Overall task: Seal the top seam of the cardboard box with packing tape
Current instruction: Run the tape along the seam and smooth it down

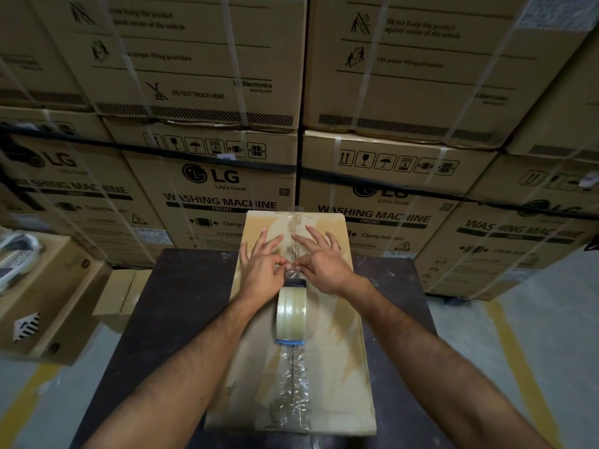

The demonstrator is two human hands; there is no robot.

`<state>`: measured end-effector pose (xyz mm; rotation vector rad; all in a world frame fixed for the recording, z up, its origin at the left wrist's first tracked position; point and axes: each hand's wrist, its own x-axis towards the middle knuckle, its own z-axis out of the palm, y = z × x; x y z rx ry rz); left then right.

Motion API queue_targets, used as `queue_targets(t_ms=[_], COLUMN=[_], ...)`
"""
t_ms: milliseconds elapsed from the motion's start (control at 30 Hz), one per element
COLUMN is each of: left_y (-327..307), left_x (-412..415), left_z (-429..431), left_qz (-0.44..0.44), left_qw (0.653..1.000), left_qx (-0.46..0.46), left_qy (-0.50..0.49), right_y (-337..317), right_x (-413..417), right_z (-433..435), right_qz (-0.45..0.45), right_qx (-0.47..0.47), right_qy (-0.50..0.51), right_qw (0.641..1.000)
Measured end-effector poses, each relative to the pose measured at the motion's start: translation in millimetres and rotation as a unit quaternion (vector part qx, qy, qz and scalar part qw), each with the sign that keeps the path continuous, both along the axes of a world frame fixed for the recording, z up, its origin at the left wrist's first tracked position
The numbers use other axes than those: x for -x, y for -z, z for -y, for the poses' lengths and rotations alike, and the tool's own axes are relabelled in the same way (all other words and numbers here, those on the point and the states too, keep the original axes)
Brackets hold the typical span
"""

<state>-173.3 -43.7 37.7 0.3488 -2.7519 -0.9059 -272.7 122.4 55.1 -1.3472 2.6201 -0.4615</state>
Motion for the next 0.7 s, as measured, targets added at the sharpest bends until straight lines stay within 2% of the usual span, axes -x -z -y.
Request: queue_targets(t_ms=[300,600,700], left_y=[1.5,-2.9,-4.9], left_x=[1.6,-1.6,-8.8], left_z=[4.4,10.6,13.1], left_qz=[0.023,0.027,0.054], left_qw=[0.999,0.985,0.981], left_qx=[-0.003,0.141,0.159], left_qy=[0.04,0.097,0.093], right_y=[3.1,11.4,12.4], right_x=[-10.5,-19.9,-21.0], right_z=[-3.8,-5.0,-11.2], right_qz=[-0.083,-0.099,-0.093], right_qx=[-0.025,-0.036,-0.048], right_qy=[-0.033,-0.024,-0.004], right_qw=[0.996,0.994,0.994])
